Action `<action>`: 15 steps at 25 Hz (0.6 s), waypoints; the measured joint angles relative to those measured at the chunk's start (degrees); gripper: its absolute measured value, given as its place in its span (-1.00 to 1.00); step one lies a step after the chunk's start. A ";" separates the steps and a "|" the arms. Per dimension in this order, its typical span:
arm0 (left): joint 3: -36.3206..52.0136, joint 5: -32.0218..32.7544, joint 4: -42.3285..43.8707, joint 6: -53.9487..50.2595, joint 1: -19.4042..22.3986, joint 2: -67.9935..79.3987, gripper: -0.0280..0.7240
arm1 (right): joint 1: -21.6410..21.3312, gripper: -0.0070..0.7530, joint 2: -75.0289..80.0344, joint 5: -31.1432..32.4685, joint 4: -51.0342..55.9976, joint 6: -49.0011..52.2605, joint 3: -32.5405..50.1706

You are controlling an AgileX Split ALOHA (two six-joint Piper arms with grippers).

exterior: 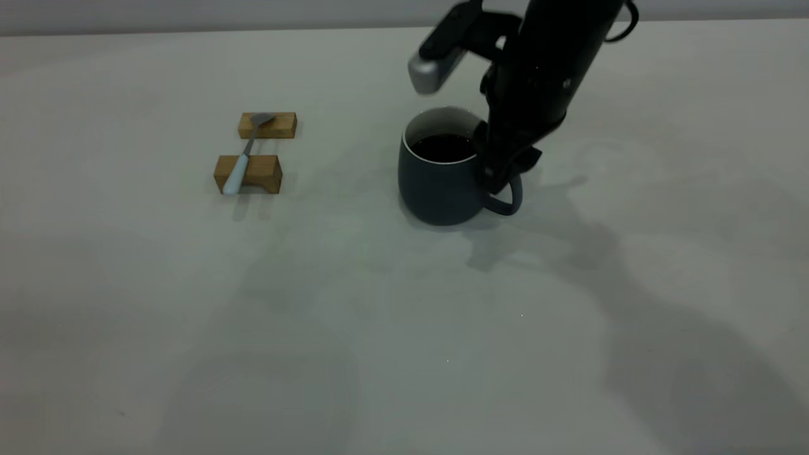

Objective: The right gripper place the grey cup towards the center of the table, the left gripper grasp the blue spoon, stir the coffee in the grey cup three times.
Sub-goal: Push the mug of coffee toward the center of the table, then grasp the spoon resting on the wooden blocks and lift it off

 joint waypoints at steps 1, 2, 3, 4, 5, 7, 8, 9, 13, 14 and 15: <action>0.00 0.00 0.00 0.00 0.00 0.00 -0.05 | 0.00 0.54 -1.31 1.92 0.14 0.50 0.00; 0.00 0.00 0.00 0.00 0.00 0.00 -0.05 | 0.00 0.66 -3.27 3.87 0.14 1.36 0.00; 0.00 0.00 0.00 0.00 0.00 0.00 -0.05 | -0.06 0.78 -5.56 6.51 -0.12 2.26 0.00; 0.00 0.00 0.00 0.00 0.00 0.00 -0.05 | -0.12 0.86 -7.65 9.22 -0.59 3.68 0.00; 0.00 0.00 0.00 0.00 0.00 0.00 -0.05 | -0.16 0.89 -10.41 11.89 -1.20 5.46 0.00; 0.00 0.00 0.00 0.00 0.00 0.00 -0.05 | -0.23 0.91 -16.40 16.57 -3.63 9.37 0.00; 0.00 0.00 0.00 0.00 0.00 0.00 -0.05 | -0.23 0.91 -19.08 19.20 -5.35 11.64 0.00; 0.00 0.00 0.00 0.00 0.00 0.00 -0.05 | -0.23 0.90 -22.34 21.93 -6.69 13.98 0.00; 0.00 0.00 0.00 0.00 0.00 0.00 -0.05 | -0.23 0.81 -34.63 31.95 -9.93 22.31 0.00; 0.00 0.00 0.00 0.00 0.00 0.00 -0.05 | -0.23 0.77 -37.54 34.96 -10.41 23.78 0.00; 0.00 0.00 0.00 0.00 0.00 0.00 -0.05 | -0.23 0.74 -39.82 38.20 -10.84 25.47 0.00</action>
